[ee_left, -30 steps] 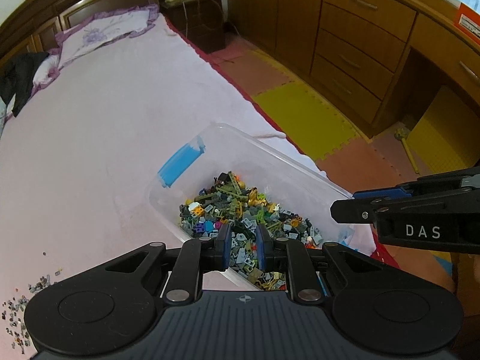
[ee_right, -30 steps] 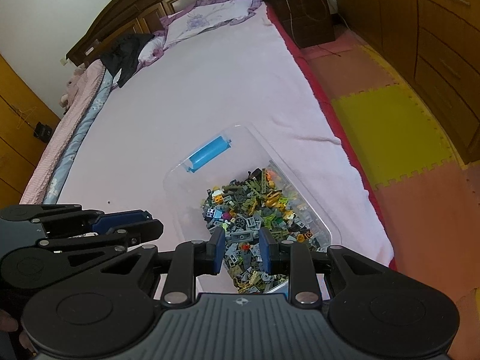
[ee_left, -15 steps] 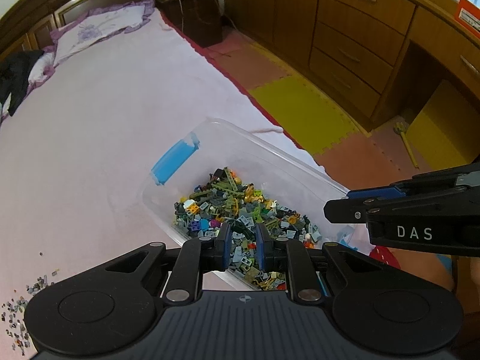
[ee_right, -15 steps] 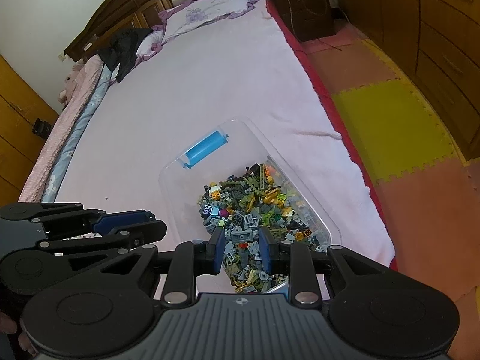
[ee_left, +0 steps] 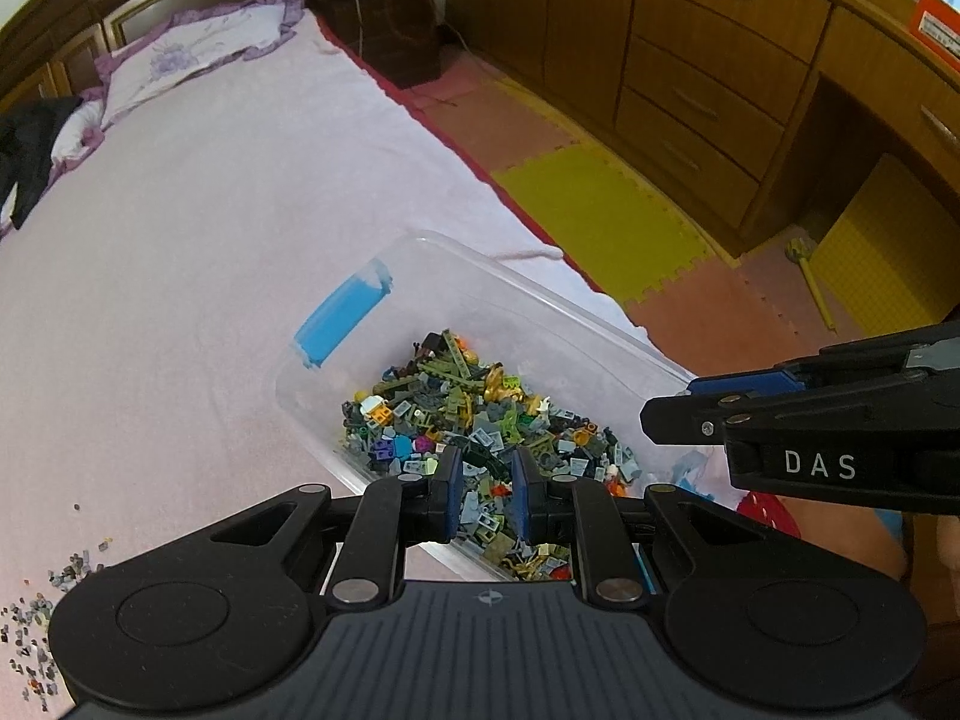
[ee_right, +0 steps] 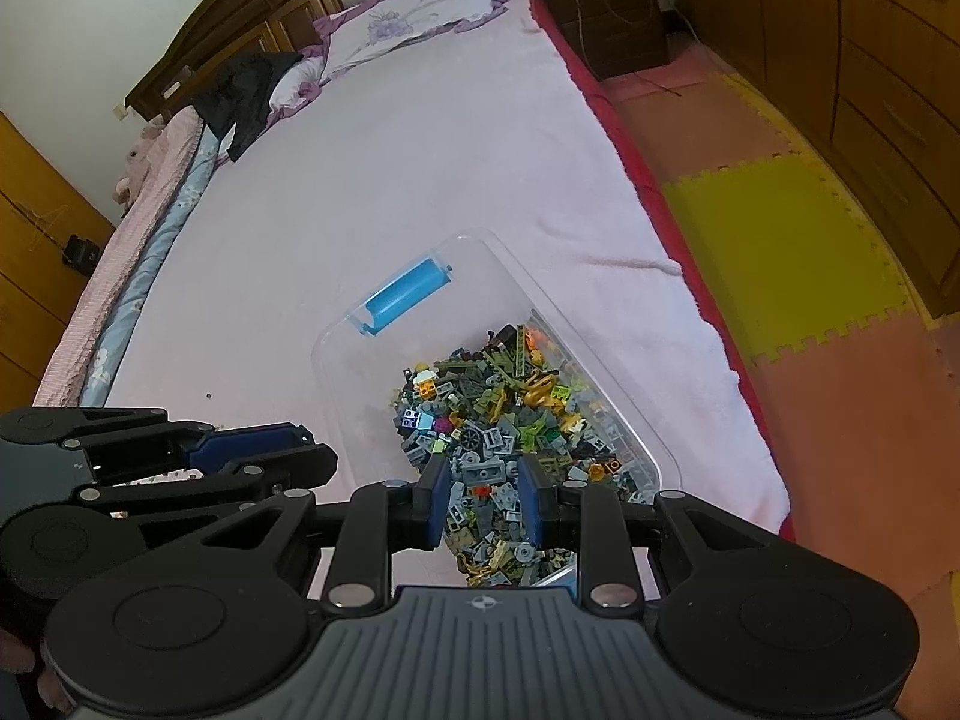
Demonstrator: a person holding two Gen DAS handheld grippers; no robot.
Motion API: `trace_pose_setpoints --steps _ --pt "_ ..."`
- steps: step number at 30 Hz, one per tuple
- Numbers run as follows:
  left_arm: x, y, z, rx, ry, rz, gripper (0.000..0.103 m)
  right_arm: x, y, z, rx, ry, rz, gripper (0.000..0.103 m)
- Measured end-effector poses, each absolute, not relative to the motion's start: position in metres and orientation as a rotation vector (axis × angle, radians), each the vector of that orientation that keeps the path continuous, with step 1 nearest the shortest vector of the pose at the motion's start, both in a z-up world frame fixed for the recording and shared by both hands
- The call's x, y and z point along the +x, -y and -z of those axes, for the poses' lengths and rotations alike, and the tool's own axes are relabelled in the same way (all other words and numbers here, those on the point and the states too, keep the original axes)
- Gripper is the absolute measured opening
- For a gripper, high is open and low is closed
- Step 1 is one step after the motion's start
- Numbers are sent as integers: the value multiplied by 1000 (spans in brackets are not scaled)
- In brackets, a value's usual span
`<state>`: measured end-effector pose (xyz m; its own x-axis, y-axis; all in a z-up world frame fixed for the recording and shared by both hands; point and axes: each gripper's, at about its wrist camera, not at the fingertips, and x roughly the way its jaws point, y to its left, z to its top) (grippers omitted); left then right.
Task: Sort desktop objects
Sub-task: 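Lower both grippers into the box and open them to release the bricks, then move both open grippers back over the scattered bricks on the sheet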
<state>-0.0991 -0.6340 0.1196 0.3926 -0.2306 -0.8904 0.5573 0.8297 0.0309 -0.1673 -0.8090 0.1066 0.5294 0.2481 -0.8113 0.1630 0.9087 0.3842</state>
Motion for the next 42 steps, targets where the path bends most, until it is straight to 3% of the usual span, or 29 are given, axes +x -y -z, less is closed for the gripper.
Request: trace_pose_setpoints --steps 14,25,36,42 --pt "-97 636 -118 356 -1064 512 21 -161 812 -102 456 -1029 -38 28" --pt "-96 629 -118 347 -1065 481 41 -158 812 -102 451 -1029 -31 40" --pt "-108 596 -126 297 -1059 393 53 -152 797 -103 423 -1055 -52 46" --pt "-121 560 -140 271 -1012 343 62 -151 775 -116 407 -1062 -38 57"
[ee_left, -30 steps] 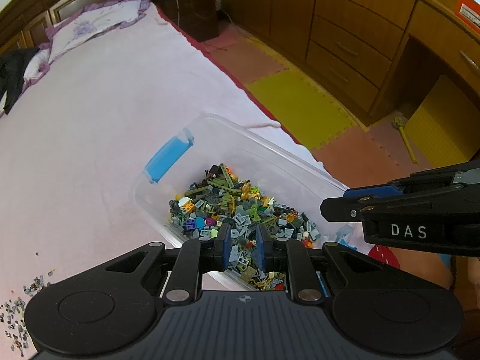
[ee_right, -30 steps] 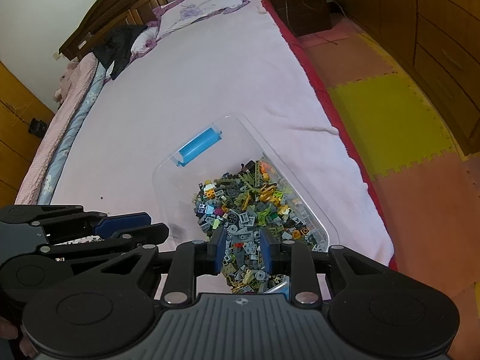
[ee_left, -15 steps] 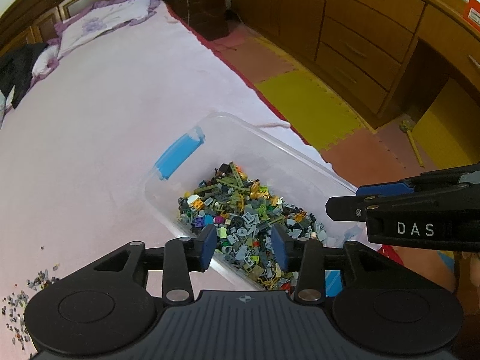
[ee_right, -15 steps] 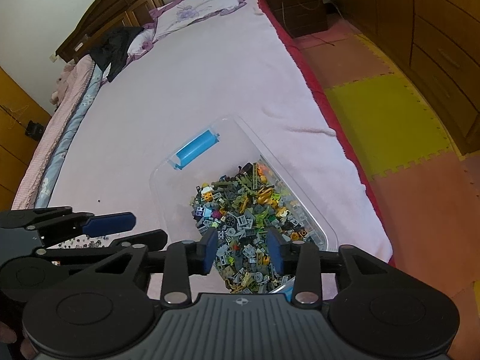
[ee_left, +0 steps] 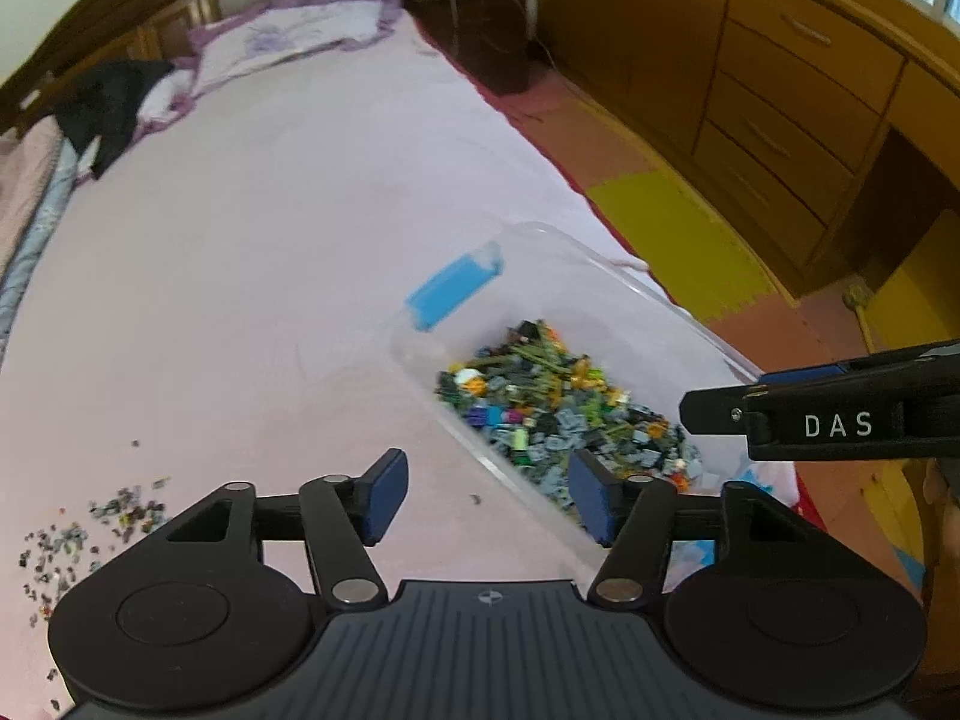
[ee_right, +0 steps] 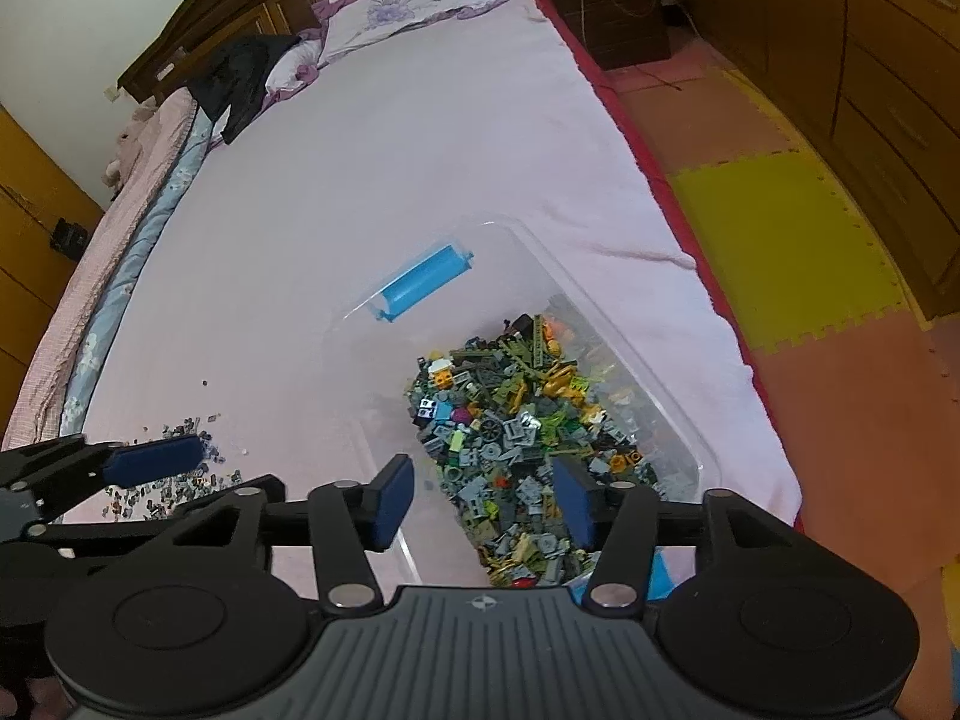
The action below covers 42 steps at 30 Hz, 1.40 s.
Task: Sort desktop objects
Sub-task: 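Move both open grippers back over the scattered bricks on the sheet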
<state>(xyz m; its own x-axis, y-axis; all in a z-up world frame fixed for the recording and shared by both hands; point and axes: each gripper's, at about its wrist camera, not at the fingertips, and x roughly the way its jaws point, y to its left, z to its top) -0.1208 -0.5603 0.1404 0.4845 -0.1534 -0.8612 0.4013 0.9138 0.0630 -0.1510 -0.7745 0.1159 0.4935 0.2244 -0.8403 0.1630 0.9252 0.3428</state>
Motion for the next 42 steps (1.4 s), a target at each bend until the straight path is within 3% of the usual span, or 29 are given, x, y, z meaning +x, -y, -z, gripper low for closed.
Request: trace_pose_setpoints --steps 21,26,42 --pt "-222 284 -189 65 -928 20 72 -209 498 -173 133 -1008 -260 71" --pt "-233 225 -191 -35 -928 -93 72 -205 441 -192 15 -957 -344 79" --pt "-209 86 -177 -105 -1032 -409 73 -128 292 -157 -74 -1062 -587 82"
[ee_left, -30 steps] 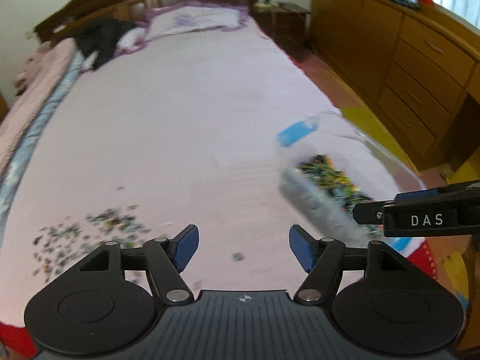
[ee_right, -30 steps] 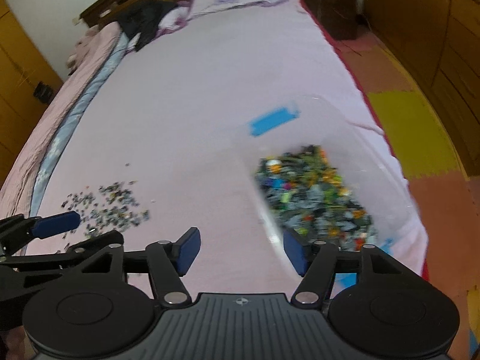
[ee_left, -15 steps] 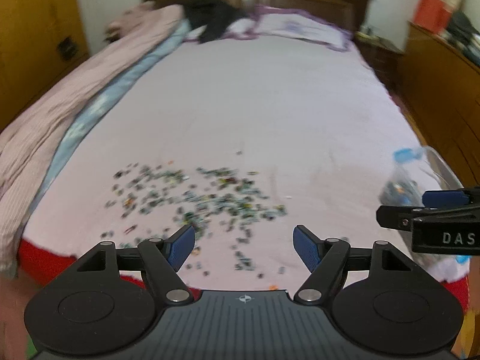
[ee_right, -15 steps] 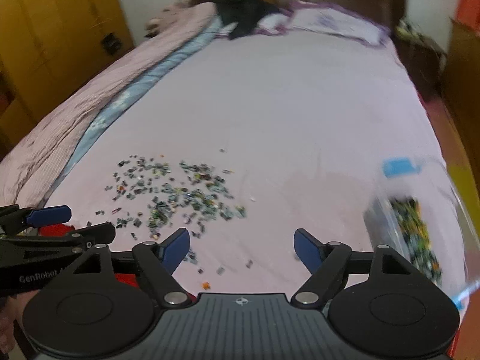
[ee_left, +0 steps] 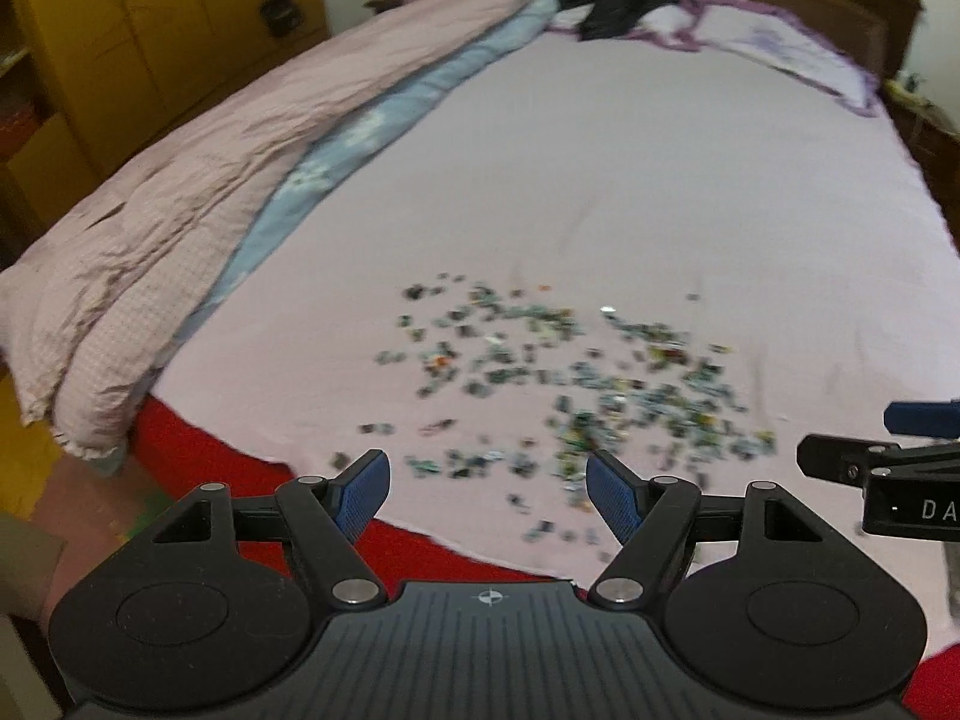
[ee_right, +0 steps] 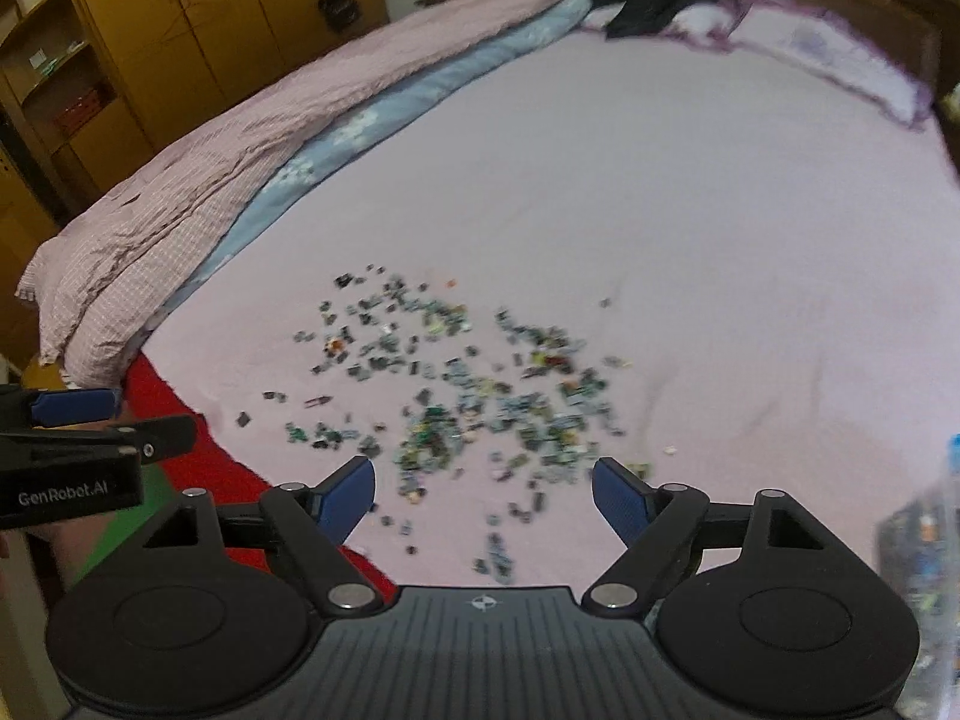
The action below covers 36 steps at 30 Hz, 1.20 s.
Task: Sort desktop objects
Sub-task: 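Move both open grippers back over the scattered bricks on the sheet, then grasp a small green brick with the left gripper while the right grasps a dark brick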
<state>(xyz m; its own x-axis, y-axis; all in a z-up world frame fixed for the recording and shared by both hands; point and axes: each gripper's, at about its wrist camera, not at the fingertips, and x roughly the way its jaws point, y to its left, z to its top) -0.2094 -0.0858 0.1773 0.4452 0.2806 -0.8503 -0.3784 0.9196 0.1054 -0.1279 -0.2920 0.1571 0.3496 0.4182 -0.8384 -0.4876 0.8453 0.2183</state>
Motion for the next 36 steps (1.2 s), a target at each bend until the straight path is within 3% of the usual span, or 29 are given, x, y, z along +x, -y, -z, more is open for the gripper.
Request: trace_pose_setpoints --steps 7,17,19,26,28,36 --pt "-181 30 -165 -69 -1053 -428 81 -107 247 -145 -100 -1089 -611 84" --pt "-110 -59 -114 45 -1099 -168 81 -83 183 -113 -32 -1177 -284 85" --pt "-100 -75 -102 89 -1096 -117 72 -81 166 -103 -9 -1206 -215 85" --pt "-74 -125 -43 163 -1136 -4 68 -80 102 -77 -17 -1275 -188 85" --pt "-65 -136 -26 158 -1150 17 60 -79 88 -70 -41 -1292 -186 85" --pt "-18 -153 40 125 -1191 79 48 -65 57 -38 -47 -1350 -164 84"
